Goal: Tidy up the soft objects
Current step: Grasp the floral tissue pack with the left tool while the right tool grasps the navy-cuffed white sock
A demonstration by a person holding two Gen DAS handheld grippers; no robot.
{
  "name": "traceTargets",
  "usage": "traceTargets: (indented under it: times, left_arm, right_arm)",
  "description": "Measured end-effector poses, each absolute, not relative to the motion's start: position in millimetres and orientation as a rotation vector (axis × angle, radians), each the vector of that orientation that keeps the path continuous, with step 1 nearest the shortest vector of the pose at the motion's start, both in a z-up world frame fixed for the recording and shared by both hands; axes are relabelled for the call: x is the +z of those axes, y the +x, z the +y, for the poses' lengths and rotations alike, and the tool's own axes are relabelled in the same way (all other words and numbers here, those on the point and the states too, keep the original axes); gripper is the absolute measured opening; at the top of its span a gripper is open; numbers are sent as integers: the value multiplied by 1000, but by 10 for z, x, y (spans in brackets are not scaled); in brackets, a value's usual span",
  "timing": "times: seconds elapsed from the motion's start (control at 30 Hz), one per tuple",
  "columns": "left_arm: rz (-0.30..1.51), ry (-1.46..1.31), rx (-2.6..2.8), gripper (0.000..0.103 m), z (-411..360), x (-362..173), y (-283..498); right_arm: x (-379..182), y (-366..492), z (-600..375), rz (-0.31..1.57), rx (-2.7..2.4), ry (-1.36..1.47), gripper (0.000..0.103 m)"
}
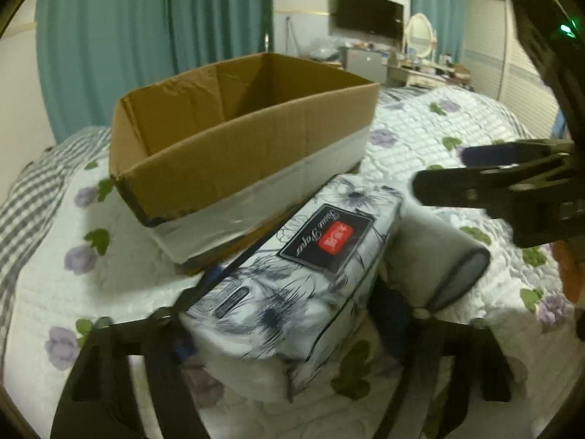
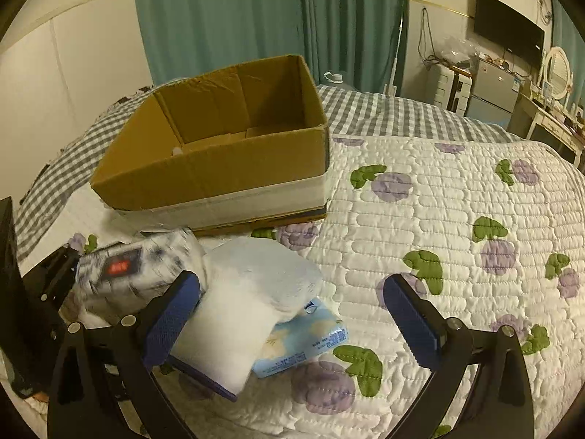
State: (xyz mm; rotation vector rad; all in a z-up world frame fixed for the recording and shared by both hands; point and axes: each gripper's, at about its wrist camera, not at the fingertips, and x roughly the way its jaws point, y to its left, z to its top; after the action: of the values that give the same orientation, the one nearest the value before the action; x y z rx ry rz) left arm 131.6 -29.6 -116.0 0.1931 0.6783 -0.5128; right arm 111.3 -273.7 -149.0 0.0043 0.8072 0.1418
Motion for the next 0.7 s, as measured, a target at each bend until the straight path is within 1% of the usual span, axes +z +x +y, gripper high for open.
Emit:
traceTargets:
  times: [0.1,0.2,0.37,0.5,0.6,0.63,0.67,0.7]
  left_arm:
    - [678,183,-509,55,-250,-1108,1263]
    - [672,145,-437,50,-86,-1034,1173]
    - [652,117,-285,49,194,-897,1094]
    - [649,89,-174,49,316,-886,1112]
    - [649,98,-125,49,258,-954,1083]
    - [650,100,-118,49,237,-969,1077]
    - [661,101,-119,49,216,-1003,1075]
    - [673,98,-123,49,217,-1027,1073]
  right_arm:
    - [-1526,1137,-2693,810,146,-13,101]
    - [-1541,1155,-2667,807,154,-17,101]
    - [-1585,1190,-2606,815,171,-15,101]
    - [-1703,1241,-2448,853,211,-36,100]
    - [-1822,1260,-2293,871,207,-95,94]
    - [-1853,1259,-2256,868,192,-121,91]
    - [-1899,1265,-2212,869,175,-152,84]
    - [-1944,1272,-2184,875,156,-175,81]
